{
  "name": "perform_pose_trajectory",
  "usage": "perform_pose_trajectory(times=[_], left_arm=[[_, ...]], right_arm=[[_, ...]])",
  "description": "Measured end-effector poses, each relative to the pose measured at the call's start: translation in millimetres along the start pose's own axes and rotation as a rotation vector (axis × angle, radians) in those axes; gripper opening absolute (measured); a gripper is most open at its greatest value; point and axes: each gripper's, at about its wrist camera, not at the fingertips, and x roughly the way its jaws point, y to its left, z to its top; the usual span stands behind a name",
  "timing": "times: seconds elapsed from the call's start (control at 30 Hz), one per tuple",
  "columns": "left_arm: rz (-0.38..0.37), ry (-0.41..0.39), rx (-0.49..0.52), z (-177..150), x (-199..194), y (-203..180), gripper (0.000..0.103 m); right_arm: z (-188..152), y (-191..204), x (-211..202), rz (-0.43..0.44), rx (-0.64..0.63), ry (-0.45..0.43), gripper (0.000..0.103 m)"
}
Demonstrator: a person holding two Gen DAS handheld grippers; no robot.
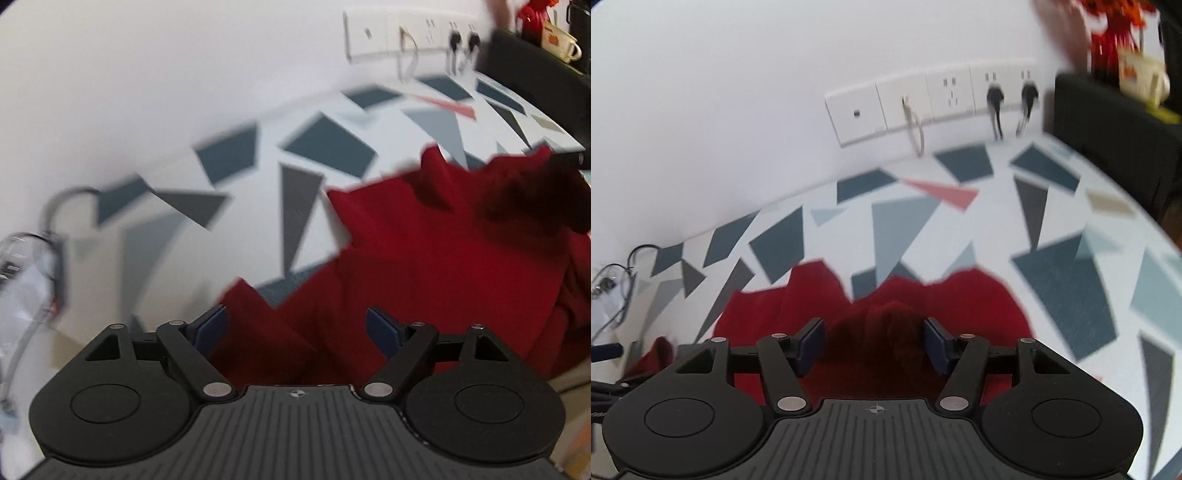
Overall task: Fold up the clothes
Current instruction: 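Lower the red garment onto the patterned table and open both grippers, then grasp the red garment edge with the left gripper while the right gripper grasps another edge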
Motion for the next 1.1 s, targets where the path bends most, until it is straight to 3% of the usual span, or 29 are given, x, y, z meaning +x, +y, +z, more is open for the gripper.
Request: perform_pose_trajectory(times=[0.2, 0.4, 0.57, 0.63, 0.67, 0.7, 0.77, 0.8, 0.97, 1.1], left_arm=[[-0.04, 0.053, 0.01, 5, 29, 27, 0.085], [-0.067, 0.119, 0.077, -6, 46, 49, 0.09], [-0.098, 0.123, 0.0, -19, 49, 57, 0.092], [-0.112, 0.08, -0.03, -23, 43, 59, 0.066], [-0.126, 0.057, -0.032, -25, 38, 59, 0.037], [-0.137, 0.048, -0.038, -26, 34, 59, 0.024], [-0.132, 0.038, -0.052, -27, 28, 59, 0.016], [-0.122, 0.027, -0.046, -28, 25, 58, 0.014], [-0.13, -0.069, -0.124, -22, -1, 75, 0.012], [-0.051, -0.199, -0.207, 6, -22, 102, 0.012]], right_arm=[[17, 8, 17, -0.002, -0.043, -0.047, 0.058], [22, 27, 59, 0.037, -0.139, 0.028, 0.057], [22, 27, 99, 0.033, -0.133, 0.135, 0.057], [21, 27, 111, 0.051, -0.124, 0.173, 0.053], [21, 28, 115, 0.064, -0.126, 0.194, 0.046], [20, 30, 119, 0.077, -0.137, 0.219, 0.041], [20, 37, 123, 0.068, -0.171, 0.247, 0.015], [21, 40, 122, 0.071, -0.181, 0.249, 0.012], [50, 53, 100, 0.145, -0.152, 0.142, 0.009], [92, 69, 94, 0.185, -0.135, 0.02, 0.008]])
